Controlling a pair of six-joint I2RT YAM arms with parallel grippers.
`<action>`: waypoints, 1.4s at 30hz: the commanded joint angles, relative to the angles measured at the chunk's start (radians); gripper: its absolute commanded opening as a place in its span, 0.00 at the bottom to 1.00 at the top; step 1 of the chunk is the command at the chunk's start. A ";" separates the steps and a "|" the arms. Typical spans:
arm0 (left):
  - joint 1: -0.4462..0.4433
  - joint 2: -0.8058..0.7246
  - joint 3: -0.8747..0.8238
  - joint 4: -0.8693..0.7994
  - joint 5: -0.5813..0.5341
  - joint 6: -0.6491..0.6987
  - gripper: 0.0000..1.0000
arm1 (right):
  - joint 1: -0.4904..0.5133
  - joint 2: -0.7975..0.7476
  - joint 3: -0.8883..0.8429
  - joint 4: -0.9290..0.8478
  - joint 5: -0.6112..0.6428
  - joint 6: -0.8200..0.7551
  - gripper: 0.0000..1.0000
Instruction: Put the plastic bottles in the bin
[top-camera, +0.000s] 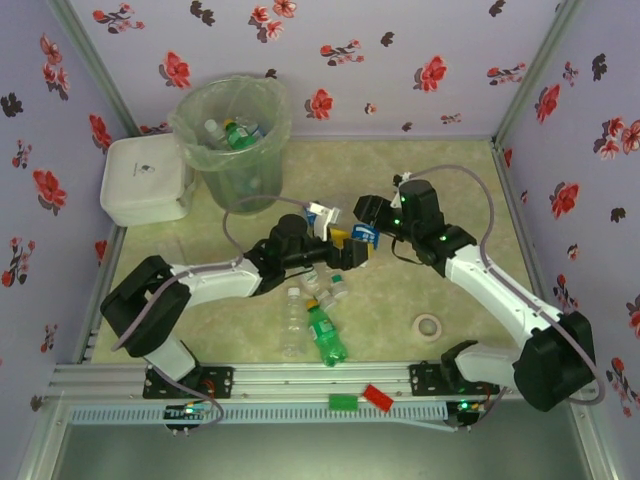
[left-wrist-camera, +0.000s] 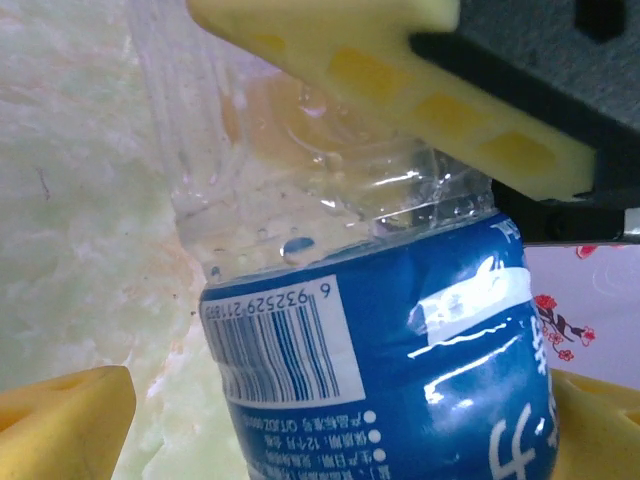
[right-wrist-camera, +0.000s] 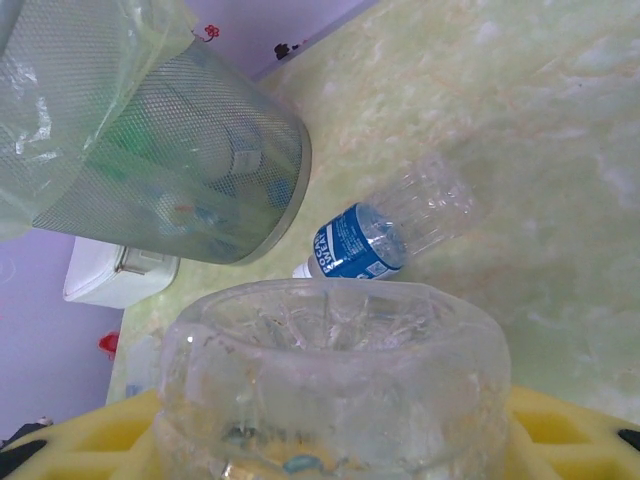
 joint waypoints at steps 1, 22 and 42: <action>-0.003 0.013 0.043 0.021 0.016 0.008 0.98 | -0.004 0.002 0.041 0.022 -0.039 -0.017 0.54; -0.003 0.032 0.043 0.043 -0.071 -0.031 0.51 | -0.017 -0.062 0.080 -0.073 0.070 -0.068 1.00; 0.291 -0.314 0.292 -0.602 -0.158 0.319 0.00 | -0.078 -0.111 0.165 -0.209 0.226 -0.237 1.00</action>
